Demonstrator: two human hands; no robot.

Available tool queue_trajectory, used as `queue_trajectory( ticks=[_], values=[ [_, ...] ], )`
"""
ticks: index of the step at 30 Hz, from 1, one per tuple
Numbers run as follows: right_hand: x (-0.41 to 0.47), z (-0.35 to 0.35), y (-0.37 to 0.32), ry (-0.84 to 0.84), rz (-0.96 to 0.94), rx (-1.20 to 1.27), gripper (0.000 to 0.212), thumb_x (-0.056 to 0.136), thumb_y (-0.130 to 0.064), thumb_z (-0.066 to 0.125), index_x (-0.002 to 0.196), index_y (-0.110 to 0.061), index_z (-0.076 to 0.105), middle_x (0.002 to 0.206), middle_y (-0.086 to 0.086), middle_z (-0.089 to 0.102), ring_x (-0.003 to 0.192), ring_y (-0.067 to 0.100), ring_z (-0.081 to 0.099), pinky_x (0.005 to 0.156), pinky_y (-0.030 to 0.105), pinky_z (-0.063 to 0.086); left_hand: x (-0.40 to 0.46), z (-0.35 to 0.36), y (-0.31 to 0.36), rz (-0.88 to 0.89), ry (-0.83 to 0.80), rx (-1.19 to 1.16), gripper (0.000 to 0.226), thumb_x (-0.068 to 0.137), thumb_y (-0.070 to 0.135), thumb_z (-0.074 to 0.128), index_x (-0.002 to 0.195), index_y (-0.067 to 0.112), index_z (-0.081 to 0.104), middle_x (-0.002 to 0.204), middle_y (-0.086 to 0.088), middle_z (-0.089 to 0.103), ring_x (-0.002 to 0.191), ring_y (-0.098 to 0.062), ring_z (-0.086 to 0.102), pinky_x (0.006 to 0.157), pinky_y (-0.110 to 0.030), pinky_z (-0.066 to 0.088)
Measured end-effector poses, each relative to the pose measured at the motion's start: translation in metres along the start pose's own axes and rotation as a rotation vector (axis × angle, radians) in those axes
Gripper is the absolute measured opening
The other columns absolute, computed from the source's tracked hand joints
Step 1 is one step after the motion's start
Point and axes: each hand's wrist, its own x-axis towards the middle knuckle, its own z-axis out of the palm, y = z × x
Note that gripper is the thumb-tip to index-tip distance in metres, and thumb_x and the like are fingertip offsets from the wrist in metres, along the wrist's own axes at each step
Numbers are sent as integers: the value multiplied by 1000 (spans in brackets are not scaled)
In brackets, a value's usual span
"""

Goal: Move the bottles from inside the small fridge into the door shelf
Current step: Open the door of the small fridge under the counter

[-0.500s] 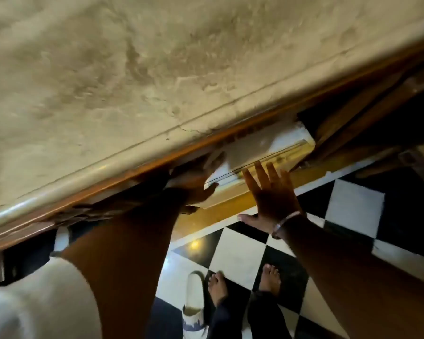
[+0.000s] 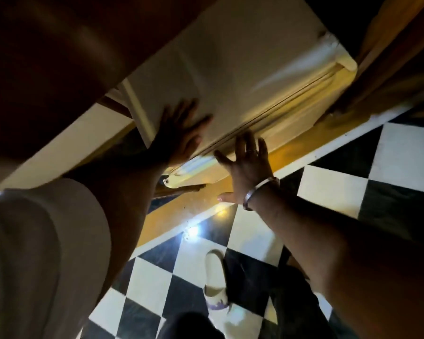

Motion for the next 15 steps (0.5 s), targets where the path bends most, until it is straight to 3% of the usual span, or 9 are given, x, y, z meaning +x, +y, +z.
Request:
queue_trajectory(
  ticks=[7,12,15],
  values=[
    [5,7,-4,88,30,40,103,55,-76,66,142,-37,27,154,31,10,141,52,3,113,63,14,-3,2,0,6,19,-54,57,104,45,23,160,37,14,169,-15,13,154,-39,14,121,-65,9],
    [16,23,-23,100,106,9,112,42,-68,78,137,-28,33,148,43,12,138,59,3,93,54,42,-3,12,-10,30,119,-58,56,100,41,30,156,39,21,166,-15,23,150,-42,26,116,-70,20],
    [16,25,-40,94,151,39,116,43,-63,82,138,-24,29,150,42,2,139,56,-2,98,55,39,-1,16,-10,43,118,-79,58,99,42,32,156,41,23,167,-13,22,151,-40,25,115,-68,21]
  ],
)
